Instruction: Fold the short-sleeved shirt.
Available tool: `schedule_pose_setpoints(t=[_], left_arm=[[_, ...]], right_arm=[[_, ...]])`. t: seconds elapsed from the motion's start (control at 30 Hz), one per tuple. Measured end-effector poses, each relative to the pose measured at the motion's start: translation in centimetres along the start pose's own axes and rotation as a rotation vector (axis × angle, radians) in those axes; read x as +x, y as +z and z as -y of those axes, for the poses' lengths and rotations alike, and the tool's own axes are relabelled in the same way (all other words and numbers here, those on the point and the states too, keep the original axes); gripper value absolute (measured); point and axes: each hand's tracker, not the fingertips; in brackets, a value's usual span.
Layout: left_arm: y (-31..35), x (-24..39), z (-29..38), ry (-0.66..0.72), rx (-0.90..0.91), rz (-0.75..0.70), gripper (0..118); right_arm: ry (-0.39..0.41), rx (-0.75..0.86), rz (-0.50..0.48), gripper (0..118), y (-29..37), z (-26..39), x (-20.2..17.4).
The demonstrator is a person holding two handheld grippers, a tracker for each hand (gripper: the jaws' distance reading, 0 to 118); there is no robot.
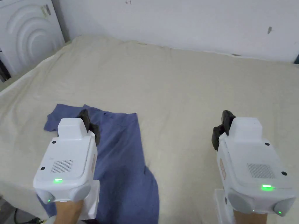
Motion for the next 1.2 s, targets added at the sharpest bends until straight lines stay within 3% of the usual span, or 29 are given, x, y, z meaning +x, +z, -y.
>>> schedule_pose_setpoints(t=[0.3, 0.5, 0.63, 0.7, 0.73, 0.8, 0.83, 0.87, 0.9, 1.2], left_arm=[[1.9, -8.5, 0.9, -0.004, -0.059, -0.187, 0], [1.0, -9.8, 1.6, 0.001, -0.14, -0.159, 0], [-1.5, -9.4, 2.4, 0.051, -0.303, -0.066, 1], [-2.9, -9.0, 3.1, 0.106, -0.374, -0.014, 12], [-3.8, -8.7, 3.5, 0.127, -0.448, 0.026, 24], [-5.5, -8.0, 4.6, 0.163, -0.533, 0.063, 58], [-6.4, -7.5, 5.2, 0.152, -0.585, 0.088, 84], [-7.4, -6.8, 6.1, 0.144, -0.63, 0.09, 102], [-8.3, -6.3, 6.8, 0.127, -0.688, 0.089, 112], [-13.0, -2.1, 13.5, 0.102, -0.919, 0.093, 115]], right_arm=[[0.013, 0.008, -0.193, 1, -2.0, -0.5, -8.4], [0.012, -0.008, -0.223, 1, -2.0, -0.3, -9.5], [0.025, -0.011, -0.206, 1, -2.0, -0.1, -8.6], [0.025, -0.016, -0.195, 1, -2.1, 0.0, -7.8], [0.026, -0.018, -0.183, 1, -2.1, 0.0, -7.4], [0.033, -0.021, -0.164, 1, -2.1, 0.2, -6.7], [0.036, -0.023, -0.15, 1, -2.1, 0.3, -6.2], [0.039, -0.028, -0.139, 1, -2.1, 0.4, -5.7], [0.041, -0.031, -0.13, 1, -2.1, 0.5, -5.4], [0.052, -0.084, -0.018, 1, -2.2, 1.8, -1.7]])
